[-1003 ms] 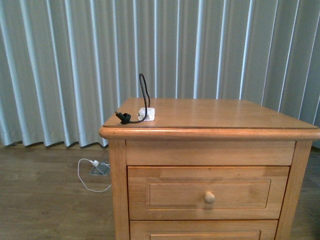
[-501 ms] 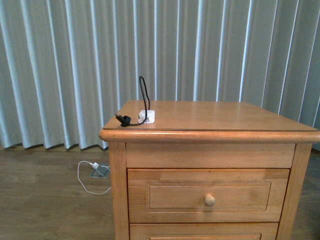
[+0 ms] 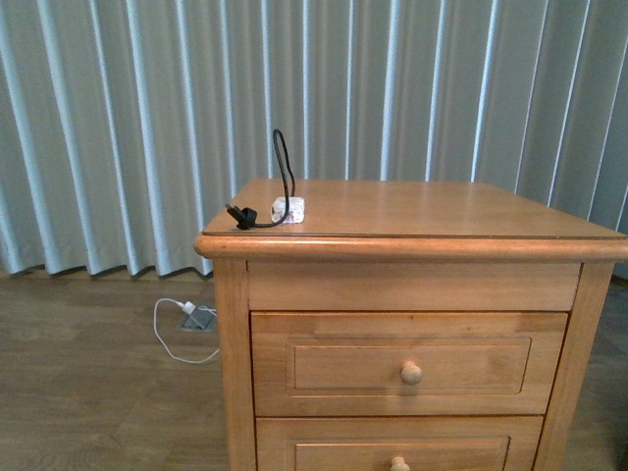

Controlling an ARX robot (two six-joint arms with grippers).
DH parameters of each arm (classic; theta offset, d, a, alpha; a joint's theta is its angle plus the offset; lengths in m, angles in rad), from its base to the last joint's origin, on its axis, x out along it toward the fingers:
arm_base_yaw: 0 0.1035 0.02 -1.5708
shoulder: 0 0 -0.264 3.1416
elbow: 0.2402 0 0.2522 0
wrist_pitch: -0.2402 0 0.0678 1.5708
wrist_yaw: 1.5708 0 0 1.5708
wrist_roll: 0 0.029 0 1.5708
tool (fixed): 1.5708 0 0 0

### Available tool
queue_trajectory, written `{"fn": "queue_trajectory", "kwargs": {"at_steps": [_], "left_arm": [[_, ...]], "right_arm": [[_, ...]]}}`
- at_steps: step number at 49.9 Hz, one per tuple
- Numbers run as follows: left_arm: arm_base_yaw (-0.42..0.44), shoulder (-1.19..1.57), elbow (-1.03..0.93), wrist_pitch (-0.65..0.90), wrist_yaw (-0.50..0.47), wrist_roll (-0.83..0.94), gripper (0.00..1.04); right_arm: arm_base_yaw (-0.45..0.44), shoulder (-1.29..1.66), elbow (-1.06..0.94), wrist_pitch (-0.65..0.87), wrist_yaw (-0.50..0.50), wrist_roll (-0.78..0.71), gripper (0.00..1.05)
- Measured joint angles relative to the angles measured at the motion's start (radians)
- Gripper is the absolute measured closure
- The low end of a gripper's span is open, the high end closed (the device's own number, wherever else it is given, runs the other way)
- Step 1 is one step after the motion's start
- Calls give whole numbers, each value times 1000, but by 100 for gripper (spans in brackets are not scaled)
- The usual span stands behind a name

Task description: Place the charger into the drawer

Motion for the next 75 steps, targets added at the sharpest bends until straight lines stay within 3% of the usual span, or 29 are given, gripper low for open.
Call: {"fn": "queue_trajectory", "kwargs": {"at_steps": [9,25,50,75], "left_arm": [[0,0,0,0,0,0,6],[0,0,0,0,0,0,6],[0,0,0,0,0,0,6],[0,0,0,0,0,0,6]], "right_arm": [[68,436,149,266,77,0,9],[173,960,441,450,174,30,9],[217,1452,880,473,261,96,9],[199,1591,1055,445,272,74,9]]}}
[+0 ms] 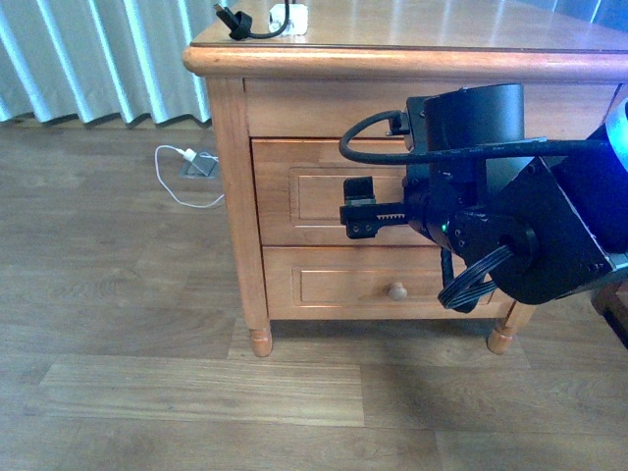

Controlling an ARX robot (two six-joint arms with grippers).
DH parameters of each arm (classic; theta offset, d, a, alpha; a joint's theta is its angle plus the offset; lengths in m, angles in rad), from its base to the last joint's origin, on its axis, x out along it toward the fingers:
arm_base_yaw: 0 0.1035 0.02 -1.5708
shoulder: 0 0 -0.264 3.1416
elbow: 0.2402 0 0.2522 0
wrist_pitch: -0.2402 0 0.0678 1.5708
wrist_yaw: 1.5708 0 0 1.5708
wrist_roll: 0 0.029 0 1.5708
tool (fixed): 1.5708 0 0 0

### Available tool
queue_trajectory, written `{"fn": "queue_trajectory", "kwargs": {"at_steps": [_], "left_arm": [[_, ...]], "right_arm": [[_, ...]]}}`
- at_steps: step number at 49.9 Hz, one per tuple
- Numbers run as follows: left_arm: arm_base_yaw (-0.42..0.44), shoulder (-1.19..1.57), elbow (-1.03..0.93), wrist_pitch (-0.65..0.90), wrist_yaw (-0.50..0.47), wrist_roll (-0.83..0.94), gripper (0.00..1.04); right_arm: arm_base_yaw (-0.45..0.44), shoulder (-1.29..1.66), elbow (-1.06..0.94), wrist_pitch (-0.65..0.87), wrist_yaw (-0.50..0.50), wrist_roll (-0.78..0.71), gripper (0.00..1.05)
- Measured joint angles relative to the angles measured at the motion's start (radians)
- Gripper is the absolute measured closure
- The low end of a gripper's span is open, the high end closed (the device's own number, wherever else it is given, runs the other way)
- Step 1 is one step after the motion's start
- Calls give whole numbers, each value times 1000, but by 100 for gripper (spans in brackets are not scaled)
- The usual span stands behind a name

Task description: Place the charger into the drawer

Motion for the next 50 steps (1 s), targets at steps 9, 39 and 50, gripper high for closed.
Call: {"fn": "queue_trajectory", "kwargs": {"at_steps": [9,39,50], "left_arm": [[0,0,0,0,0,0,6],[0,0,0,0,0,0,6],[0,0,0,0,0,0,6]], "right_arm": [[-11,27,27,-2,6,-20,9],[-32,53,46,-16,37,-23,29],[-37,53,46,-26,25,-27,61]]}}
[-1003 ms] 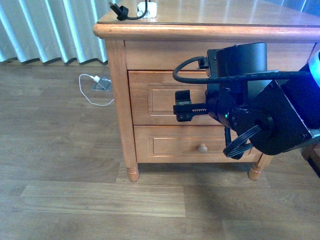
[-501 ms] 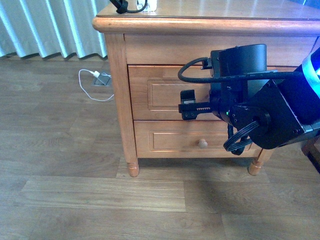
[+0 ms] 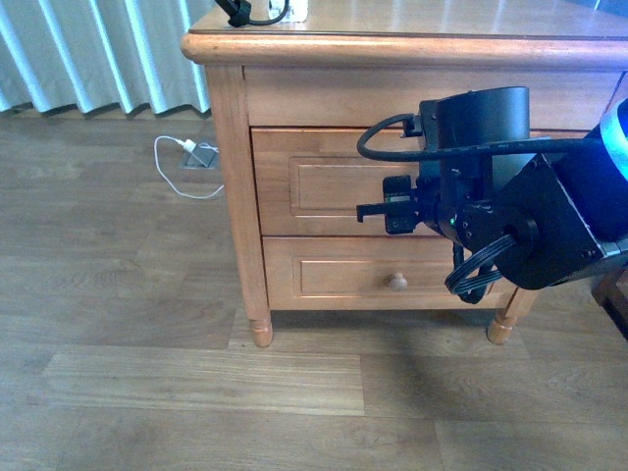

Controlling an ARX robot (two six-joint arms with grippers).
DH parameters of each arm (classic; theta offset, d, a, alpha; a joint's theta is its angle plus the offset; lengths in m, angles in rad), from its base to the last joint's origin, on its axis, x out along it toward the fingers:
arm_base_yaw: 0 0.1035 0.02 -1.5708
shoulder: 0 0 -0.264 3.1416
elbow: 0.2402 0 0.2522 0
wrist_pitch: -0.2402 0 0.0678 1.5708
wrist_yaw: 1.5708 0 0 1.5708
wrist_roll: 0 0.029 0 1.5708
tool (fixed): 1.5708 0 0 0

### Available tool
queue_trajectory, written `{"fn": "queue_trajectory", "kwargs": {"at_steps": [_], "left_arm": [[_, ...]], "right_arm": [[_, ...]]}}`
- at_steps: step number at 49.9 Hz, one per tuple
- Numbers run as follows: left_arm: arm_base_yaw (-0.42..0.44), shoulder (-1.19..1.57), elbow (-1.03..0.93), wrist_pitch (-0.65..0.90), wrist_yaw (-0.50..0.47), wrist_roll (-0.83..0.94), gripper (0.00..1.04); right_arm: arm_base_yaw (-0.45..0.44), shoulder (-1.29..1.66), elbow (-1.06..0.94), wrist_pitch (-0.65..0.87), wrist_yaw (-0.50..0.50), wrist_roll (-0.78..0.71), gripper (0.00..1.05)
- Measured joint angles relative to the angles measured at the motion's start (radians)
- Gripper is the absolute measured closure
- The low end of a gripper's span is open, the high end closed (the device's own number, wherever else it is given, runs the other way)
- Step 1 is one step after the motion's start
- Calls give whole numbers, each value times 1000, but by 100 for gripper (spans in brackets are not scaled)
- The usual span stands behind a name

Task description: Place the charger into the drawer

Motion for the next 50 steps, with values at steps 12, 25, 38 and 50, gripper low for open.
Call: {"fn": "queue_trajectory", "kwargs": {"at_steps": [12,25,38,50], "left_arm": [[0,0,0,0,0,0,6],[0,0,0,0,0,0,6],[0,0,0,0,0,0,6],[0,0,0,0,0,0,6]], "right_arm": [[3,-6,-9,-18,-18,-5,82],[4,-151,-194,-82,-72,29,82],[24,-384,-482,-161,-135,32,82],[52,-563,-693,-199,-170,14,83]]}}
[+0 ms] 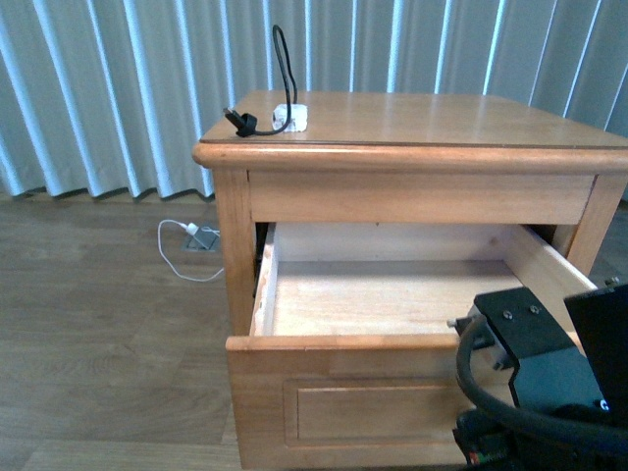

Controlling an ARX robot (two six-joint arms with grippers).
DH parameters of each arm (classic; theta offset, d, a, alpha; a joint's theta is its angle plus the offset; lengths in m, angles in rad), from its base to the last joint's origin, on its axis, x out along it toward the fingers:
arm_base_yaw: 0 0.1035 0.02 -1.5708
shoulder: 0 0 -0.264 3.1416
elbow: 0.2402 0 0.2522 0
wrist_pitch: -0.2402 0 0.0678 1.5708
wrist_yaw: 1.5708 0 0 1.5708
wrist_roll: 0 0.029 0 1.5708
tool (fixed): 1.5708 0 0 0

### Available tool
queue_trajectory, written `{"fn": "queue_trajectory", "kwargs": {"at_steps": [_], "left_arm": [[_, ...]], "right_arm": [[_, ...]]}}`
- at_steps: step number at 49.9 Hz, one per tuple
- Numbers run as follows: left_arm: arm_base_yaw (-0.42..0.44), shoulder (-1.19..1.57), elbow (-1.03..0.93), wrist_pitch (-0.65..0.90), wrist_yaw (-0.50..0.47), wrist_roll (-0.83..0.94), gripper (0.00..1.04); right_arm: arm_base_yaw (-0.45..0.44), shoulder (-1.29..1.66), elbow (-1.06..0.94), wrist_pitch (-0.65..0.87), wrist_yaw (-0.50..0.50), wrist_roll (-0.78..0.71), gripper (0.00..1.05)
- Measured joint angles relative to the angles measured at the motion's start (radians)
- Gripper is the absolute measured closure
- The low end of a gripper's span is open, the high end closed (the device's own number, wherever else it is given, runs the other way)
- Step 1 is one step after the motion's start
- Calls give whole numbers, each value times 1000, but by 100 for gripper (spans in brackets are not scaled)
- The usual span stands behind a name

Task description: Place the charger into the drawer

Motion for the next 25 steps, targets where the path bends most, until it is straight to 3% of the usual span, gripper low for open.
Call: {"fn": "queue_trajectory", "kwargs": {"at_steps": [7,19,22,25], "left_arm": [[0,0,0,0,0,0,6],[0,0,0,0,0,0,6],[0,0,0,0,0,0,6],[0,0,0,0,0,0,6]], "right_arm": [[-9,-86,-95,-19,10,9,55],[-79,-439,-121,-219,-96,70,14],[-104,-524,-117,-277,-125,82,7],[-132,-606,-113,-335,-150,87,8]]}}
